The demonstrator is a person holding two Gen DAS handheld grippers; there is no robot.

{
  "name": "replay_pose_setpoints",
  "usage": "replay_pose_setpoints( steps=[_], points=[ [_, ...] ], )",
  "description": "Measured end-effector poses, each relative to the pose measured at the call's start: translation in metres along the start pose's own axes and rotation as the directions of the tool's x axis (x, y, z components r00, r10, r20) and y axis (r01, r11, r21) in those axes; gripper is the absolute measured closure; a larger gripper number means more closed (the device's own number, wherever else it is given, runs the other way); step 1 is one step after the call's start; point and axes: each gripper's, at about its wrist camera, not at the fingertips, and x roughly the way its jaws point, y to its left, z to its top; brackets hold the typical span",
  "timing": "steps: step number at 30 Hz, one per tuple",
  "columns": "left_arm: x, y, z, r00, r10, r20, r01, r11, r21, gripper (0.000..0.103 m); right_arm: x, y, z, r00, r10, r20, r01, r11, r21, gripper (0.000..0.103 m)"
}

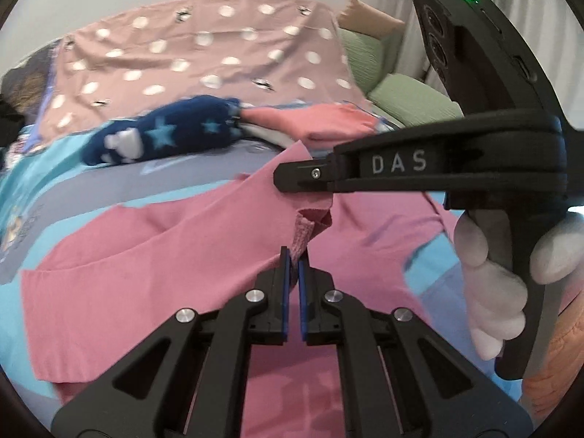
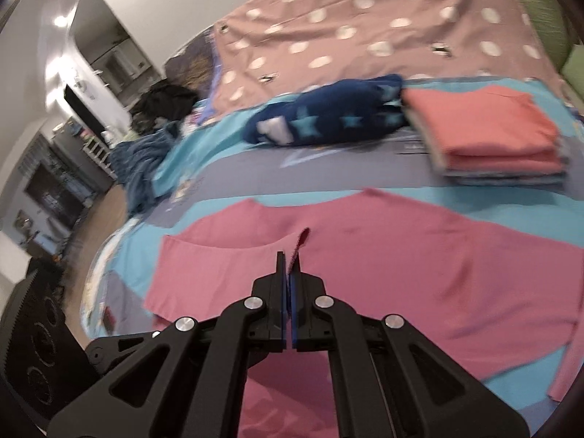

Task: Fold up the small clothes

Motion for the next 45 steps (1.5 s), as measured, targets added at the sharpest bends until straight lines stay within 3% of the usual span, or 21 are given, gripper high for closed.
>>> replay_pose_setpoints(
  steps=[8, 13, 15, 17, 20, 23, 26, 29, 30, 32, 33, 35, 37, 39, 45],
  points=[
    [0.041, -0.039, -0.008, 0.995, -0.040, -0.086, 0.043, 0.998, 0.042, 0.099, 0.004, -0.058, -0.028, 0.997, -0.071, -0.026, 0.073, 0.993, 0.096, 0.102],
    [0.046, -0.044, -0.016, 0.993, -0.068, -0.099, 0.071, 0.997, 0.026, 0.097, 0.003, -0.068, -0.034, 0.992, -0.125, 0.024, 0.122, 0.987, 0.102, 0.102],
    [0.042, -0.042, -0.019, 0.993, -0.066, -0.101, 0.068, 0.997, 0.021, 0.081, 0.004, -0.070, -0.035, 0.981, -0.192, 0.035, 0.187, 0.977, 0.099, 0.098],
    [0.028, -0.037, -0.025, 0.997, -0.017, -0.073, 0.021, 0.999, 0.051, 0.066, 0.003, -0.075, -0.039, 0.979, -0.205, 0.015, 0.202, 0.973, 0.110, 0.089],
    [-0.005, -0.017, -0.035, 0.999, 0.042, -0.013, -0.041, 0.997, 0.071, 0.059, -0.003, -0.074, -0.043, 0.983, -0.181, 0.008, 0.180, 0.979, 0.092, 0.089],
    [-0.043, 0.033, -0.051, 0.992, 0.127, 0.022, -0.127, 0.992, -0.026, 0.056, -0.006, -0.051, -0.053, 0.991, -0.134, -0.021, 0.134, 0.991, -0.017, 0.080],
    [-0.080, 0.101, -0.078, 0.955, 0.296, 0.018, -0.289, 0.941, -0.173, 0.054, 0.007, -0.025, -0.069, 0.990, -0.093, -0.104, 0.079, 0.988, -0.131, 0.063],
    [-0.107, 0.166, -0.115, 0.915, 0.401, -0.052, -0.396, 0.862, -0.316, 0.054, 0.039, -0.004, -0.088, 0.934, -0.306, -0.184, 0.240, 0.919, -0.312, 0.062],
    [-0.112, 0.182, -0.126, 0.908, 0.409, -0.087, -0.413, 0.842, -0.347, 0.054, 0.042, 0.001, -0.087, 0.930, -0.323, -0.176, 0.256, 0.913, -0.318, 0.062],
    [-0.118, 0.206, -0.147, 0.913, 0.387, -0.126, -0.405, 0.827, -0.390, 0.054, 0.040, 0.014, -0.074, 0.939, -0.300, -0.168, 0.242, 0.923, -0.298, 0.062],
    [-0.119, 0.213, -0.153, 0.920, 0.370, -0.131, -0.390, 0.826, -0.407, 0.054, 0.036, 0.030, -0.062, 0.959, -0.240, -0.153, 0.189, 0.939, -0.286, 0.062],
    [-0.113, 0.221, -0.160, 0.939, 0.318, -0.132, -0.343, 0.834, -0.431, 0.054, 0.035, 0.061, -0.044, 0.976, -0.175, -0.126, 0.130, 0.943, -0.308, 0.062],
    [-0.103, 0.226, -0.158, 0.946, 0.295, -0.132, -0.323, 0.842, -0.433, 0.054, 0.042, 0.097, -0.031, 0.983, -0.141, -0.121, 0.090, 0.931, -0.353, 0.057],
    [-0.092, 0.229, -0.155, 0.947, 0.291, -0.136, -0.321, 0.850, -0.417, 0.054, 0.060, 0.136, -0.020, 0.984, -0.101, -0.146, 0.034, 0.914, -0.403, 0.051],
    [-0.080, 0.235, -0.148, 0.967, 0.239, -0.091, -0.255, 0.863, -0.436, 0.054, 0.152, 0.228, 0.002, 0.956, -0.073, -0.283, -0.069, 0.885, -0.461, 0.050]
  ],
)
